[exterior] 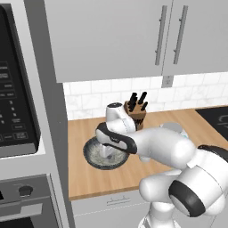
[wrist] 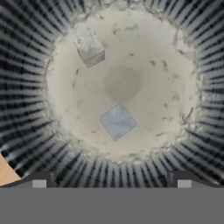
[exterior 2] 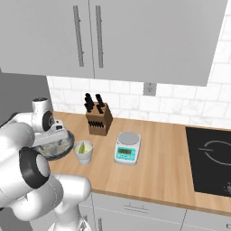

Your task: Grab a lemon wedge from the fridge and one ice cube from the ice bowl, and put them in the glass of lemonade.

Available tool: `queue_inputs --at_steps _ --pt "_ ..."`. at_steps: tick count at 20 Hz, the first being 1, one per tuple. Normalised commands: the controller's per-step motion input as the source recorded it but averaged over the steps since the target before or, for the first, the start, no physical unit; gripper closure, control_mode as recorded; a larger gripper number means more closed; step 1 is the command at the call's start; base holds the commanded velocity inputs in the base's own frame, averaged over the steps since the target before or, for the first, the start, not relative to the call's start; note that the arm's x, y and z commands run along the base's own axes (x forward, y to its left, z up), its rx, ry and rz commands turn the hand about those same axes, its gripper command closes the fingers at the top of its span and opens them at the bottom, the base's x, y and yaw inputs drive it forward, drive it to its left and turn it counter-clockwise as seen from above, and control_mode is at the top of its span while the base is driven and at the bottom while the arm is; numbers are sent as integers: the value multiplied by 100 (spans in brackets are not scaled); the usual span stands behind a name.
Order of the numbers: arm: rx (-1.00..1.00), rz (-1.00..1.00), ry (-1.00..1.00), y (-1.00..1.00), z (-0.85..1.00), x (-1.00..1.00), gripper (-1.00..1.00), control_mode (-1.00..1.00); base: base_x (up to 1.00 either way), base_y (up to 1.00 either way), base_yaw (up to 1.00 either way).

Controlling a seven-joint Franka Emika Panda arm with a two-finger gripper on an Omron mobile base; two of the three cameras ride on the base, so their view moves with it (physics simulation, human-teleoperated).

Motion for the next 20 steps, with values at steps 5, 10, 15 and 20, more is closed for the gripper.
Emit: queue_inputs --at_steps 5,10,15,20 --pt "0 0 -14 21 0 -11 -100 -100 0 0 0" --pt "0 0 0 0 0 34 -100 -100 0 0 0" --pt "0 0 0 -5 -21 9 -100 -100 0 0 0" --pt "0 0 0 0 -40 0 -100 -100 0 0 0"
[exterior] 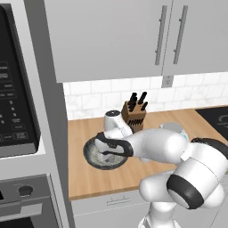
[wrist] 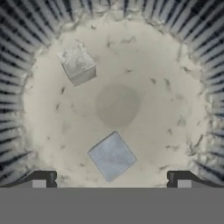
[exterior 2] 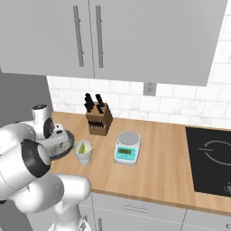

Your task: Grab a lemon wedge from the fridge and one ice cube from the ice bowl, and put them in the glass of lemonade.

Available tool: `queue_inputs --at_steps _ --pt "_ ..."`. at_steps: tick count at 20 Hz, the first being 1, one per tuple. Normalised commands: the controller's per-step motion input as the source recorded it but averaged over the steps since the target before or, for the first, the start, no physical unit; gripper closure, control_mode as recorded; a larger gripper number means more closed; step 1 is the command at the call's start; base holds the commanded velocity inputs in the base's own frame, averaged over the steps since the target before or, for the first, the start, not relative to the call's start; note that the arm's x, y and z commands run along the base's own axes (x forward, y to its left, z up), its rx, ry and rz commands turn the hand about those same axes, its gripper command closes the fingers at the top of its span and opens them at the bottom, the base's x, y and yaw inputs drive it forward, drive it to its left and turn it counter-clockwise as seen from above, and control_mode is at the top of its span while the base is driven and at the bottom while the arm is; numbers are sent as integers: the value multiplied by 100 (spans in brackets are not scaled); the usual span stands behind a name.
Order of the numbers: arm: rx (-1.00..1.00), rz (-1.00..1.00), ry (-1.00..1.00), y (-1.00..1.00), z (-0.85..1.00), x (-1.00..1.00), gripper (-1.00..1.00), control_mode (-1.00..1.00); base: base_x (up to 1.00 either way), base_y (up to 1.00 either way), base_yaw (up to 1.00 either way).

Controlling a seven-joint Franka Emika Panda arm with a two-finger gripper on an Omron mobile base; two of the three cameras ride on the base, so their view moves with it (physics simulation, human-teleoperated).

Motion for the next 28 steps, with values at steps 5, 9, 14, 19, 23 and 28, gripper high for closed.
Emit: queue_inputs --at_steps 5,9,14,19,23,28 --pt "0 0 0 0 -41 0 -100 -100 0 0 0" --pt "0 0 0 0 -30 0 -100 -100 0 0 0" --pt "0 0 1 0 -21 0 -100 -100 0 0 0" --pt "0 -2 0 0 -4 0 -100 -100 0 0 0" --pt "0 0 7 0 -35 0 -100 -100 0 0 0" --pt "-2 0 18 0 -55 0 -100 -100 0 0 0"
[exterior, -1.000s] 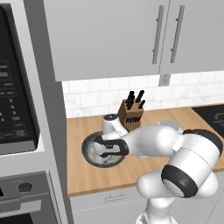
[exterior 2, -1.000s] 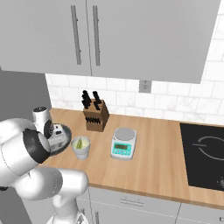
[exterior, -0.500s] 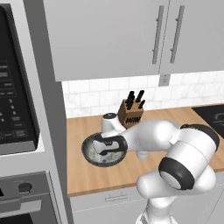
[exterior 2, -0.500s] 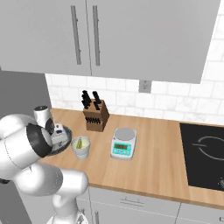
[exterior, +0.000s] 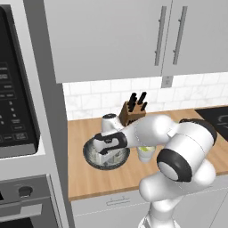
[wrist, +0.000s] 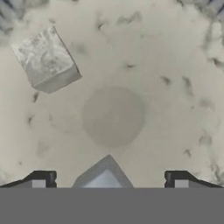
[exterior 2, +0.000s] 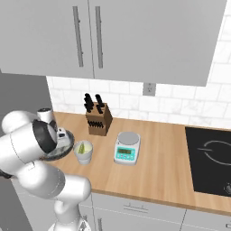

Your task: Grab a lemon wedge from the fridge and one ice cube from the ice bowl, and put them in the glass of lemonade.

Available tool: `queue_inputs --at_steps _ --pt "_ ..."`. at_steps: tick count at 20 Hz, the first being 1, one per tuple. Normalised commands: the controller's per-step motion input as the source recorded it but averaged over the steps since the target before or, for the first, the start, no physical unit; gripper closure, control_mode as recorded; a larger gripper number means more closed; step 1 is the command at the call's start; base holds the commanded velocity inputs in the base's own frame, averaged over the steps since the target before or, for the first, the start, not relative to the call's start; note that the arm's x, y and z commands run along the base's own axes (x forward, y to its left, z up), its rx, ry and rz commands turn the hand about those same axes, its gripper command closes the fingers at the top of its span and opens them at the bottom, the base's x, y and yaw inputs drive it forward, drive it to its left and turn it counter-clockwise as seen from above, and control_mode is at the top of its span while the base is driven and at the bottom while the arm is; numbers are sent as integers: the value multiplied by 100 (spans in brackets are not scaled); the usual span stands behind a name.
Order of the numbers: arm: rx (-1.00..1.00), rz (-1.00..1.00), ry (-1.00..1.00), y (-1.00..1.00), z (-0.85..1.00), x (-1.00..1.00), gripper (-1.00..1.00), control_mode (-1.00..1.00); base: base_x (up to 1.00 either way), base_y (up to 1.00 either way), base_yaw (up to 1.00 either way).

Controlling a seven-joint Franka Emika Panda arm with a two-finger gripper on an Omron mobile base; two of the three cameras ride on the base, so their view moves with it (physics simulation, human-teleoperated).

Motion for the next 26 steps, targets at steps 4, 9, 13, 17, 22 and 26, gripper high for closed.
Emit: queue_inputs --at_steps 4,9,13,17,22,26 --pt "-1 0 6 0 -16 0 -100 -100 0 0 0" --pt "0 0 0 0 0 -30 -100 -100 0 0 0" --pt "0 0 0 4 1 -25 -100 -100 0 0 0" --pt "-7 0 2 33 34 12 -100 -100 0 0 0" --pt "-5 0 4 3 29 26 -100 -100 0 0 0" --pt "0 0 0 -3 1 52 -100 -100 0 0 0"
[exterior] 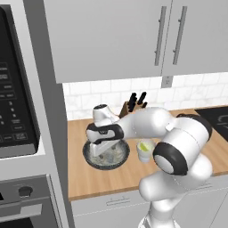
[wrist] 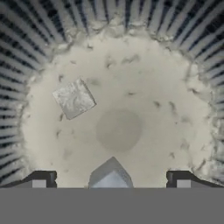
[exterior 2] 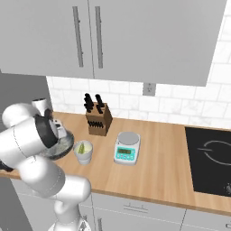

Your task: Grab a lemon wedge from the fridge and one ice cube from the ice bowl, and put them in the glass of lemonade.

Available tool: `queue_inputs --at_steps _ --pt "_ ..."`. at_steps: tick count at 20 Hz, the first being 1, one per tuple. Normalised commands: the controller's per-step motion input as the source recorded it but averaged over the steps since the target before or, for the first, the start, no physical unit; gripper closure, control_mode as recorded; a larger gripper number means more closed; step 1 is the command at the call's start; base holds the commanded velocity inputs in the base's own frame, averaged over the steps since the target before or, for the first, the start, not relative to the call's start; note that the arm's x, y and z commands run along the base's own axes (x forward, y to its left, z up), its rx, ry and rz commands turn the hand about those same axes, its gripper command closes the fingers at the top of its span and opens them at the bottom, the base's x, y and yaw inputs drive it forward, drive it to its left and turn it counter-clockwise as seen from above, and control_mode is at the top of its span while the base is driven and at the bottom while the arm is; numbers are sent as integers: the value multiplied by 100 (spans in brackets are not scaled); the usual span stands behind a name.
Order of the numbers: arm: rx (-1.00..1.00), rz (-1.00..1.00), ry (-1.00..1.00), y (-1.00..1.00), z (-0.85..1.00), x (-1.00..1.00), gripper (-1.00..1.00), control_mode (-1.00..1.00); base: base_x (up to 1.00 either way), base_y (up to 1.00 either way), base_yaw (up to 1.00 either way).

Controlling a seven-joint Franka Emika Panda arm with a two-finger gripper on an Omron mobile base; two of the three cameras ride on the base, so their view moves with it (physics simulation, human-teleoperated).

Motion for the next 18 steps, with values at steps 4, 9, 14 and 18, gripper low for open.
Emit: queue_inputs --at_steps 4,9,14,18 --pt "0 0 0 16 1 36 -100 -100 0 0 0" --pt "0 0 -9 32 2 0 -100 -100 0 0 0" --pt "0 0 -6 7 -2 0 -100 -100 0 0 0" --pt "0 0 0 1 -41 0 -100 -100 0 0 0"
